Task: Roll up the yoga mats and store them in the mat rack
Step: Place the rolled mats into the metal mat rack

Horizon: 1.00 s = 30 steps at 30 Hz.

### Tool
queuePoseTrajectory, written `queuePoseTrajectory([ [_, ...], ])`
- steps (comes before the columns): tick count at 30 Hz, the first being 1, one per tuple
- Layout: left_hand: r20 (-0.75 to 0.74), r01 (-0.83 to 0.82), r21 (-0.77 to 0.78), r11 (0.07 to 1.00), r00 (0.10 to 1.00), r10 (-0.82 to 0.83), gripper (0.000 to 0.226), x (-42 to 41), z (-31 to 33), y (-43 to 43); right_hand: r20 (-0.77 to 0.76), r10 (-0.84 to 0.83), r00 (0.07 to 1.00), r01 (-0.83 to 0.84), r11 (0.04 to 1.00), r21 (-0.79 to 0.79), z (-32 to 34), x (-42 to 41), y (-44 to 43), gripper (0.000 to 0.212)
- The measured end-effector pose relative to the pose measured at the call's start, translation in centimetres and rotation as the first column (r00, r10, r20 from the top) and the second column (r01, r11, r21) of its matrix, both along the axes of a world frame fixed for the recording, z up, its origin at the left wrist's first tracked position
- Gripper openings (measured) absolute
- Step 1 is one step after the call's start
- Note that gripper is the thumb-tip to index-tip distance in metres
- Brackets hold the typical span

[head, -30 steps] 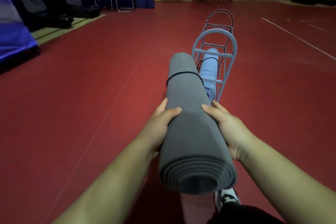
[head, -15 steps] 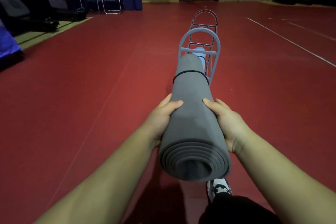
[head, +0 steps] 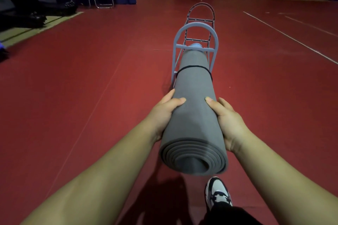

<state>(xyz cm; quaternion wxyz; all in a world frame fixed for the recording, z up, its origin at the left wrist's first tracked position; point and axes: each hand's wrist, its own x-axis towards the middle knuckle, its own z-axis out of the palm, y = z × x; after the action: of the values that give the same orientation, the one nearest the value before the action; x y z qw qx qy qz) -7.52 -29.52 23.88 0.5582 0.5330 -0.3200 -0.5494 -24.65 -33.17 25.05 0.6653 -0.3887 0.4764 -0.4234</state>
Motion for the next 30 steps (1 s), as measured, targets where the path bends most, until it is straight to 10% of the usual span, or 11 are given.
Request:
queuePoseTrajectory([
  [17,0.022,-0.084,0.000,0.996,0.996,0.084,0.069,0.6,-5.7,-11.5,-0.023,0.177,0.984,-0.173,0.977,0.121,-6.0,0.1,-9.1,0.130],
  [30,-0.136,-0.113,0.039,0.993,0.984,0.117,0.050,2.8,-6.8,-9.2,-0.010,0.086,0.996,-0.085,0.996,0.030,-5.8,3.2,-11.2,0.040],
])
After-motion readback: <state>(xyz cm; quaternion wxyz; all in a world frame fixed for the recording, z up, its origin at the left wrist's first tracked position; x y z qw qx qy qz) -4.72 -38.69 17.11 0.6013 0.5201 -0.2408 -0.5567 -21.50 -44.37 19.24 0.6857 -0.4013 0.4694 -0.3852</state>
